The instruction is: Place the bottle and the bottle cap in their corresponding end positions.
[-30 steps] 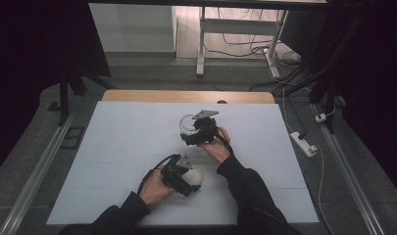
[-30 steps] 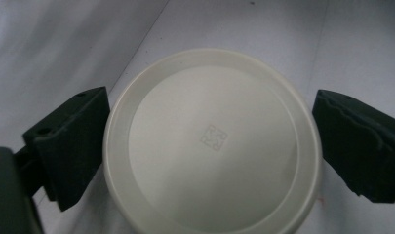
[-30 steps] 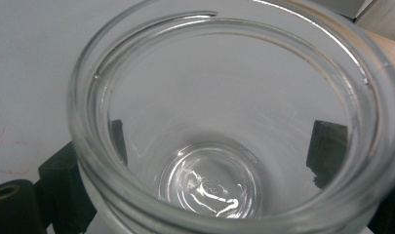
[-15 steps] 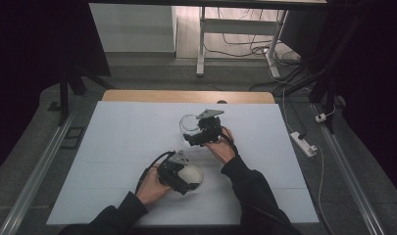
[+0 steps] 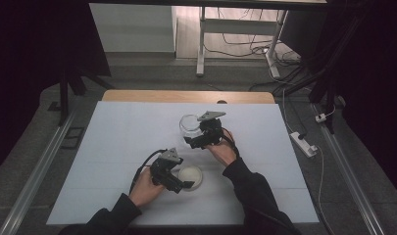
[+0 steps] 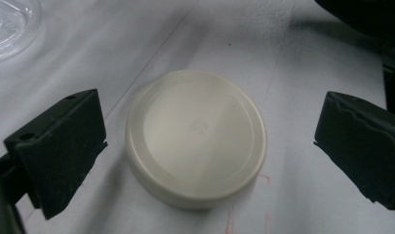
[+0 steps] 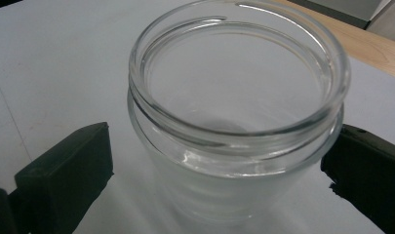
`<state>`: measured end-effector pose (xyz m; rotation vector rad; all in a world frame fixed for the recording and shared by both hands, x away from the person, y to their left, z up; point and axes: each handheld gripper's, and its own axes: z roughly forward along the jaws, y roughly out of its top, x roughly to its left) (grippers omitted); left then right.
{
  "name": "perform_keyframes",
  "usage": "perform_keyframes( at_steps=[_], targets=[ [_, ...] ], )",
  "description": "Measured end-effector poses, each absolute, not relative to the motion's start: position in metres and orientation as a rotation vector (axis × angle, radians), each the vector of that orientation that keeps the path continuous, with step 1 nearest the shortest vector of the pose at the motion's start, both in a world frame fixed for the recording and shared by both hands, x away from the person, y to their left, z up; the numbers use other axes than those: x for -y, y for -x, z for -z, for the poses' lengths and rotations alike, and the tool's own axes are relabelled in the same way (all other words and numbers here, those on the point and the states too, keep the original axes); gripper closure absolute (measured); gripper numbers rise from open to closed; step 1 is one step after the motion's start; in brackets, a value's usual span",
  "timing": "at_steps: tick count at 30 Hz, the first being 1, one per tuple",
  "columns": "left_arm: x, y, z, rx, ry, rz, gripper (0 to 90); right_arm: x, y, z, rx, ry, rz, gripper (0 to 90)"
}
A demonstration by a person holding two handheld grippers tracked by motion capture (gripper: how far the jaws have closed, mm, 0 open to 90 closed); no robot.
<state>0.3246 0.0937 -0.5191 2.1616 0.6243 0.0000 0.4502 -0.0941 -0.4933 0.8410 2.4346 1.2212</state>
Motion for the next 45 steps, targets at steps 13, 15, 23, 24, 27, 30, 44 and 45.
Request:
perform_keyframes(
  at_steps=[13,15,23,24,27,30,44,45],
  targets=[
    [-0.112,-0.321,0.51,-0.627,-2.146,0.03,0.0,0.111,-0.44,0.491,-2.429,-0.89,-1.26,0.0],
    [-0.114,-0.32,0.509,-0.629,-2.141,0.032,0.0,0.115,-0.439,0.49,-2.425,-0.9,-1.272,0.0],
    [-0.124,-0.315,0.505,-0.64,-2.13,0.031,0.0,0.118,-0.43,0.485,-2.44,-0.892,-1.306,0.0],
    [-0.125,-0.315,0.505,-0.64,-2.129,0.026,0.0,0.118,-0.428,0.485,-2.443,-0.885,-1.306,0.0],
    [-0.129,-0.312,0.503,-0.644,-2.126,0.019,0.0,0.118,-0.422,0.482,-2.449,-0.864,-1.308,0.0],
    [-0.133,-0.309,0.502,-0.644,-2.124,0.009,0.0,0.119,-0.416,0.48,-2.443,-0.85,-1.315,0.0],
    [-0.152,-0.294,0.499,-0.681,-2.114,-0.02,0.0,0.123,-0.39,0.477,-2.485,-0.785,-1.286,0.0],
    [-0.153,-0.293,0.499,-0.684,-2.116,-0.021,0.0,0.123,-0.388,0.477,-2.49,-0.78,-1.284,0.0]
  ],
)
